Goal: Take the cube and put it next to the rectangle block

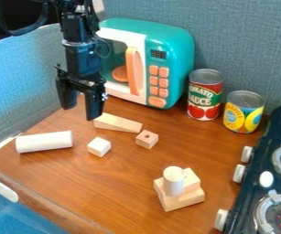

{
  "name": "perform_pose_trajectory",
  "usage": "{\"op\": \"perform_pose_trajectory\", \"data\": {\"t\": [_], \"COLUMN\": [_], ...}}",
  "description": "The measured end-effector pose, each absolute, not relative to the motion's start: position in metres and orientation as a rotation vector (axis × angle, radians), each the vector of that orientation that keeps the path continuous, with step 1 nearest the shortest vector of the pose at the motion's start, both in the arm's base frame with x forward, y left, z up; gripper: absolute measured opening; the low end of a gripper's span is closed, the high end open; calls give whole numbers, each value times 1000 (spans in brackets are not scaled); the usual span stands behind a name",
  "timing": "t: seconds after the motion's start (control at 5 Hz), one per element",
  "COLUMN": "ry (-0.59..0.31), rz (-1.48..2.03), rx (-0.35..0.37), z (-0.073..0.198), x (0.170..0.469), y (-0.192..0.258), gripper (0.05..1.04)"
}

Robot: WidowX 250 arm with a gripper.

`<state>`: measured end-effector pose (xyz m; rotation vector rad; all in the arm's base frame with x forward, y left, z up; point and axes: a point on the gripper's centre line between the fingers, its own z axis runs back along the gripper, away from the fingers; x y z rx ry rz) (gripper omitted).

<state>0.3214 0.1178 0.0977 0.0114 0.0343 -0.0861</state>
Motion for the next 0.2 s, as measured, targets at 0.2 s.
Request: {"op": "perform_pose_trajectory", "data": {"t": [0.2], "ry": [33], "rz": [-87], "rx": [9], "z": [98], "x": [322], "y": [117], "gripper": [1000]}}
